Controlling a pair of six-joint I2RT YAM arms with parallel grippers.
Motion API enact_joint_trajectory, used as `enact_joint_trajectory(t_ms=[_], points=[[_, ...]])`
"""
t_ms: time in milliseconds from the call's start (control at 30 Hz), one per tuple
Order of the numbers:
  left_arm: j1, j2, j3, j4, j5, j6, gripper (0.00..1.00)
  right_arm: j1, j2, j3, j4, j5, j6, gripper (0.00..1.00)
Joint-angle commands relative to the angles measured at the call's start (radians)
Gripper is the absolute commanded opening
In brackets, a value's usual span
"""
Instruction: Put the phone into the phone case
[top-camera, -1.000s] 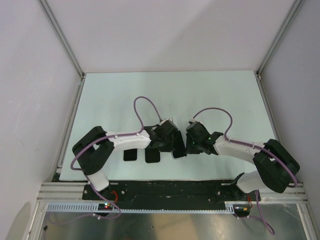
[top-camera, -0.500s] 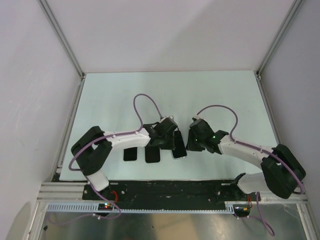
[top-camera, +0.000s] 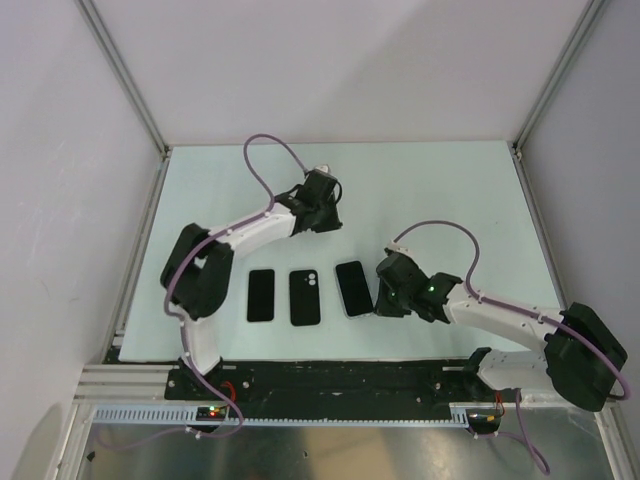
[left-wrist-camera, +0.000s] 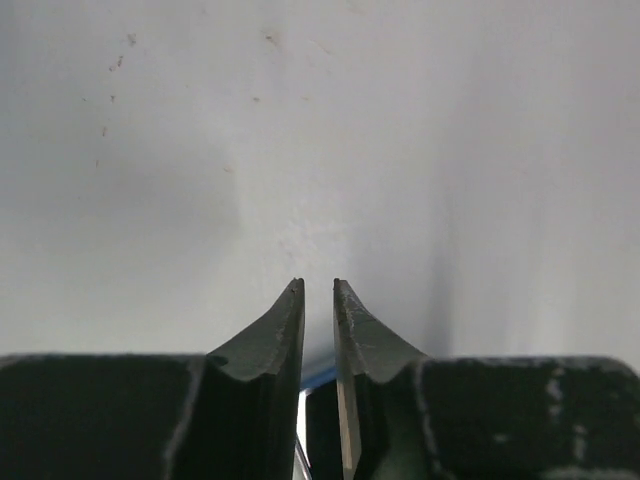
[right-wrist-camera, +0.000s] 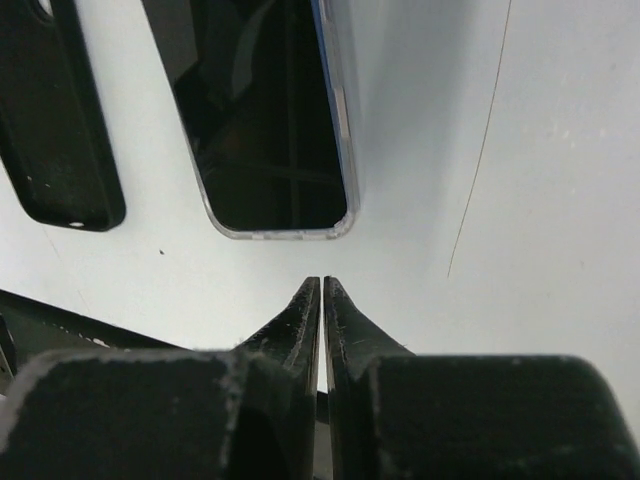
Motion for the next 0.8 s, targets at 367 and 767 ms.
enact_joint_trajectory(t_ms=[367, 767], points=[[-0.046, 0.156, 0.016, -0.013, 0.053, 0.062, 0.10, 0.036, 0.128, -0.061, 0.147, -0.024, 0.126, 0.03], [-0.099, 0.075, -0.127, -0.011, 0.026, -0.009, 0.05, -0.098, 0.136, -0.061, 0.183, -0.041, 0.091, 0.02]])
